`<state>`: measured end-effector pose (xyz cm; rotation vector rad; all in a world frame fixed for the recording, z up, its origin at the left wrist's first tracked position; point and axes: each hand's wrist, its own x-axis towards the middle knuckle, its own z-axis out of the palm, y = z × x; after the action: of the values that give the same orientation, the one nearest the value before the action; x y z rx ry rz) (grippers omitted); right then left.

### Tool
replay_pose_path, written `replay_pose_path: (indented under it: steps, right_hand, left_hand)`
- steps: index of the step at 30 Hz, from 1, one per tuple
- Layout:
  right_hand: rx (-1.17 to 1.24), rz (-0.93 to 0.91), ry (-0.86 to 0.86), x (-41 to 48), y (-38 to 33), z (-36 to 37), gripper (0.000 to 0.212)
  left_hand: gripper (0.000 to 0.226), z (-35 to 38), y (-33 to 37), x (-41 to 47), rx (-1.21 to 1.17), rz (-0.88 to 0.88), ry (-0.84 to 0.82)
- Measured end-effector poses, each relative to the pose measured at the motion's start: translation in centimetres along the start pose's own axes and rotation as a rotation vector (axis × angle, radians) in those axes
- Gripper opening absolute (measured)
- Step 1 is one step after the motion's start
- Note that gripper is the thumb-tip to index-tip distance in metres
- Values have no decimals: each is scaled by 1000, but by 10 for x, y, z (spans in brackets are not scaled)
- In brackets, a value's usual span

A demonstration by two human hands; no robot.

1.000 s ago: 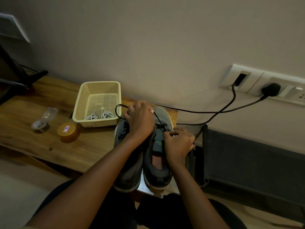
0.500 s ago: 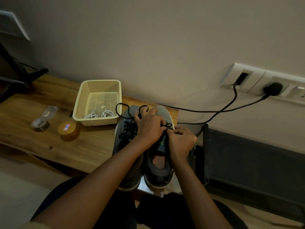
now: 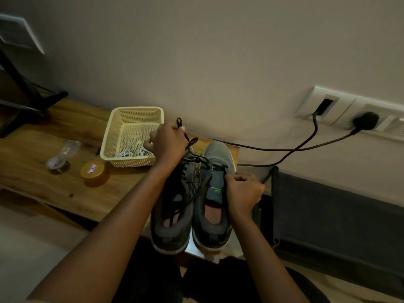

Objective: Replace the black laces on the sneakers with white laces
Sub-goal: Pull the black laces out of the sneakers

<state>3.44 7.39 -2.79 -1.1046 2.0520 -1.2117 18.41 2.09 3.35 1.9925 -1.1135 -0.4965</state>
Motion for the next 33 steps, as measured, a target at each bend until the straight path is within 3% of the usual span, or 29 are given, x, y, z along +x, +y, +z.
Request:
replay_pose_path:
  steps: [2,6,10,13,17,24,28,31,33]
  right_hand:
    - [-37,-11,-33,0,-2,1,16]
    - [-50,-45,-120,15,-8,2,34]
    - [-373,-352,-330,38,-22,-3,15]
    - [-543,-479,-464,38,-26,2,16]
    - [-545,-547,-463,37,-27,7,18]
    - [-561,-574,-425,35,-24,15,11]
    - [-505,-570,-410,32,-18,22,16]
    - [-368,-474,-310,33,-13,26,11]
    - [-172,-224,-178,43,-8,26,11]
  left_hand:
    - [24,2,-6,-2,36,18,-51]
    - [48,3,-6,-5,158,90,-173]
    - [11,7,-4,-23,318,350,-269]
    - [24,17,-6,-34,555,405,-465]
    - [39,21,-9,-30,672,360,-500]
    - [26,22,-7,-22,646,239,-524]
    - [33,22,-6,-20,641,216,-536]
    - [33,20,-5,-20,659,226,-514]
    - [33,20,-6,-20,663,226,-506]
